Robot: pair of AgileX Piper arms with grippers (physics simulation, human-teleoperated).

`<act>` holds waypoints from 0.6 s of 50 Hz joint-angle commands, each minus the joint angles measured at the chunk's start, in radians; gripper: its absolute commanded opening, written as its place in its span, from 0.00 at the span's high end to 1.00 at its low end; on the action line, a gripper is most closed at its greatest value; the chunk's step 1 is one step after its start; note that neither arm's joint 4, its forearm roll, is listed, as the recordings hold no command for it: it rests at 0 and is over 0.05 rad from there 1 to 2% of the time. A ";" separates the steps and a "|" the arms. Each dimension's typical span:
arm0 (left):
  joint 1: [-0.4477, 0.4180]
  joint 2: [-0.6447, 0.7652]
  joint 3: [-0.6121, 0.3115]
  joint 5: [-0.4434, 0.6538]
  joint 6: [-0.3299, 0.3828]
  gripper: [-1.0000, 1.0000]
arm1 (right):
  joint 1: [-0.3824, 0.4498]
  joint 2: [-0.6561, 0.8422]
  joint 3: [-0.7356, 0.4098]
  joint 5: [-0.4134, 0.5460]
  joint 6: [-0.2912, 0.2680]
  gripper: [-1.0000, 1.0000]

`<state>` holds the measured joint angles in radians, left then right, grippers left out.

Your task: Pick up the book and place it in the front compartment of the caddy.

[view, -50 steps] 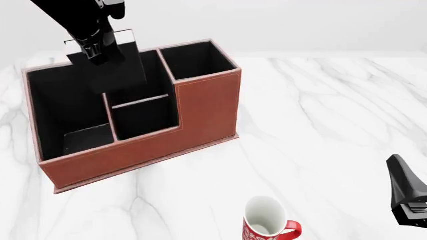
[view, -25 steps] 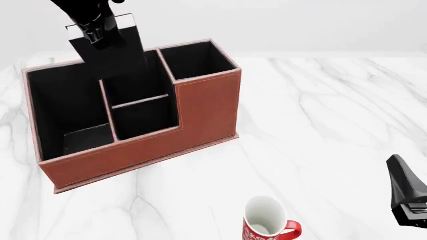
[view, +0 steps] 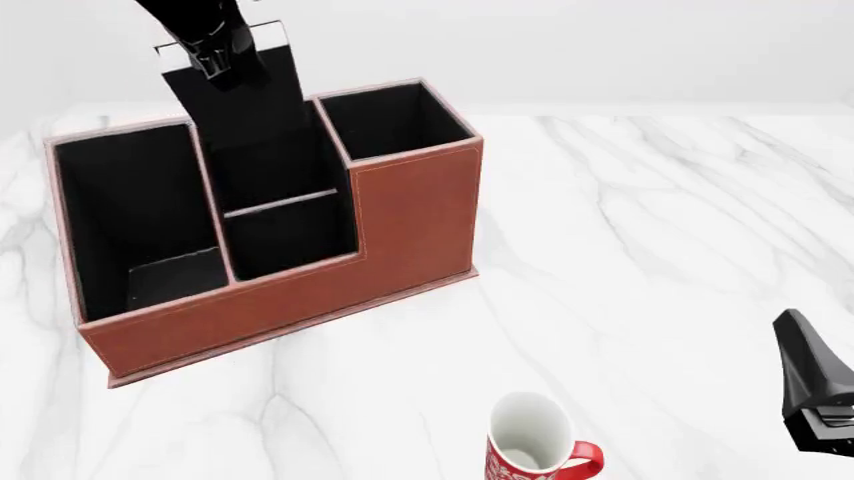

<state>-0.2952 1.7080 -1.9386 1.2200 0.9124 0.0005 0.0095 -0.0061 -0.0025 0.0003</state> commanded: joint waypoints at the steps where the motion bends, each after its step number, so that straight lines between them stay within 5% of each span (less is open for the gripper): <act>1: -0.006 0.030 -0.044 0.000 0.011 1.00 | 0.000 -0.001 0.000 0.001 0.000 0.00; 30: -0.006 0.112 -0.067 0.000 -0.022 1.00 | 0.000 0.000 0.001 -0.001 0.000 0.00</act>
<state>-0.3073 1.7852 -1.9967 1.2200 0.8783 0.0004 0.0105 -0.0060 -0.0036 0.0002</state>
